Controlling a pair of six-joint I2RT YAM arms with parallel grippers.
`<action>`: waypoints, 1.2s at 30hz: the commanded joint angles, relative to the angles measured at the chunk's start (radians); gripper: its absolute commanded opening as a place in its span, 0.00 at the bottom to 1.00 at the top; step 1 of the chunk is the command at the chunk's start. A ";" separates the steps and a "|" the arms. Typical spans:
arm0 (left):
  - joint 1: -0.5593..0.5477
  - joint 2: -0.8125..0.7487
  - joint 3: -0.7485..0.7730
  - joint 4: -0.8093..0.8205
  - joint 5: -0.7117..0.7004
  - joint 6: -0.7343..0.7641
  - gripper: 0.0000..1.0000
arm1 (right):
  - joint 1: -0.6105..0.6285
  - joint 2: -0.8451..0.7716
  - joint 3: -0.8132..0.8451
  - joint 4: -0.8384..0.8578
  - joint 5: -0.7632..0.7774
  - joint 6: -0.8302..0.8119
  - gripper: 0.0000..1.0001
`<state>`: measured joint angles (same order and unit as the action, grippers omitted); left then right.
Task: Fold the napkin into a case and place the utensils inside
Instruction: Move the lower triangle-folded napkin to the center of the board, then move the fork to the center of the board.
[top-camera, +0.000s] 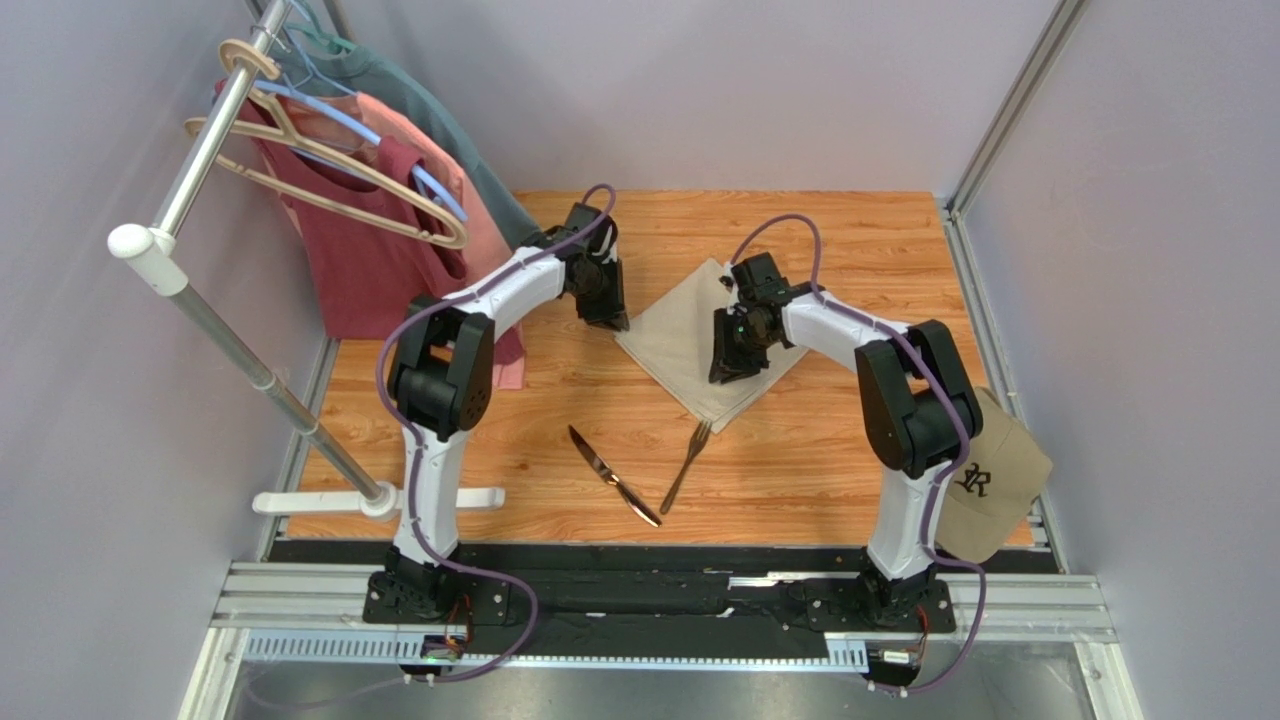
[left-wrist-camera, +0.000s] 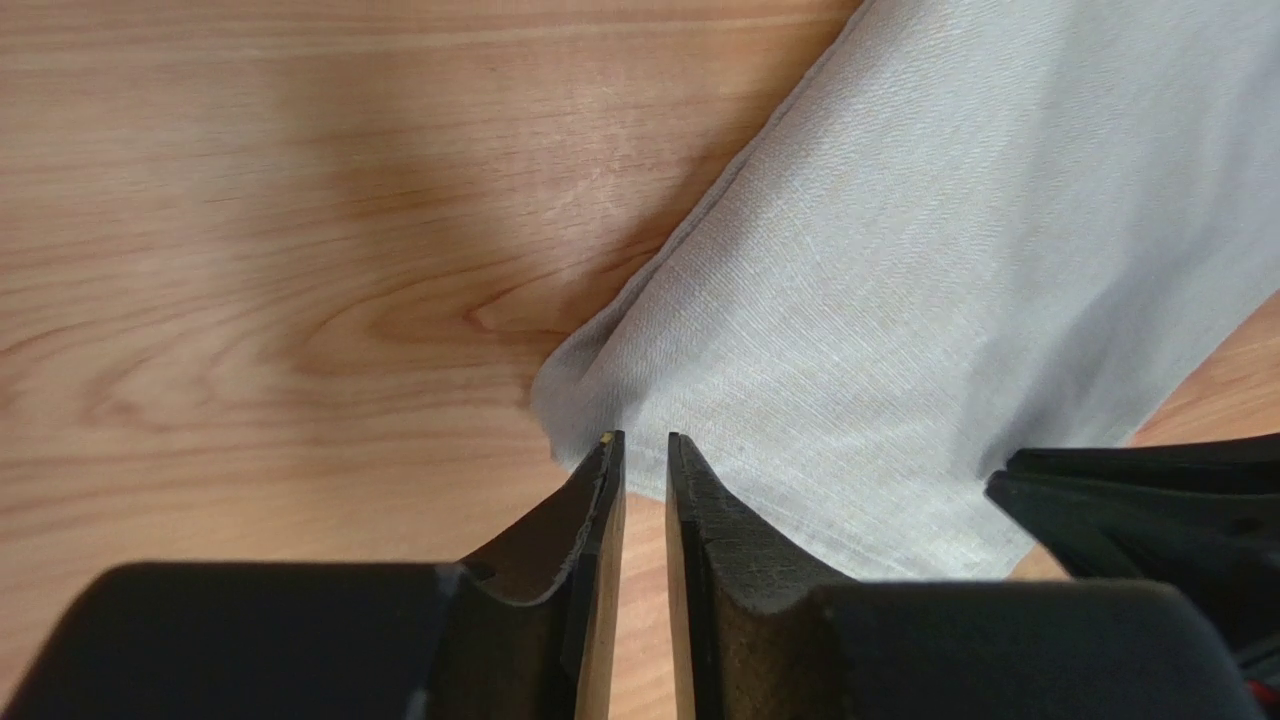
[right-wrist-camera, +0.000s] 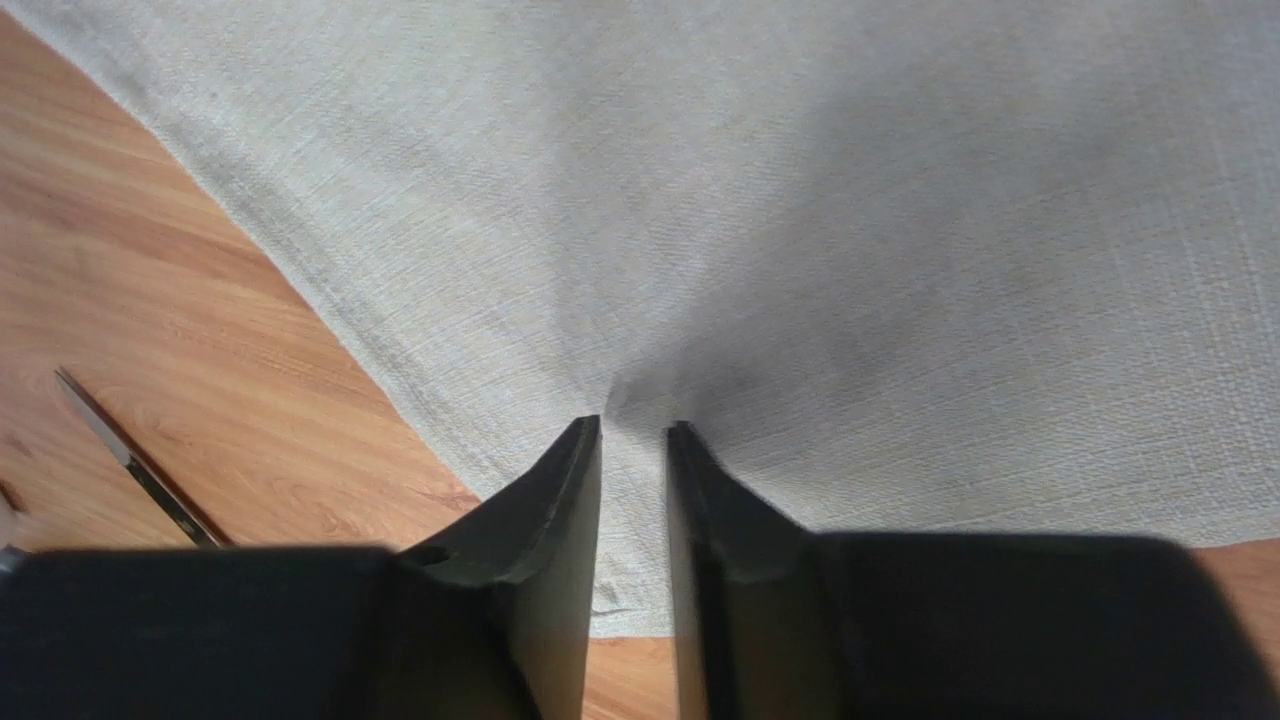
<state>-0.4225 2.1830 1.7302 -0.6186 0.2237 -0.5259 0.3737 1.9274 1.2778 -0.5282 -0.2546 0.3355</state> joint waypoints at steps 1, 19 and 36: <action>0.011 -0.153 0.048 -0.032 -0.064 0.049 0.29 | 0.044 -0.047 0.159 -0.070 0.092 -0.056 0.34; -0.050 -0.597 -0.606 0.365 0.235 -0.210 0.17 | 0.189 -0.129 0.129 -0.273 0.268 -0.010 0.32; -0.059 -0.674 -0.561 0.241 0.183 -0.141 0.21 | 0.372 -0.262 -0.278 -0.017 0.291 0.258 0.00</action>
<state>-0.4835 1.5658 1.1107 -0.3569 0.4282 -0.7010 0.7265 1.6798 0.9943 -0.6830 0.0017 0.5289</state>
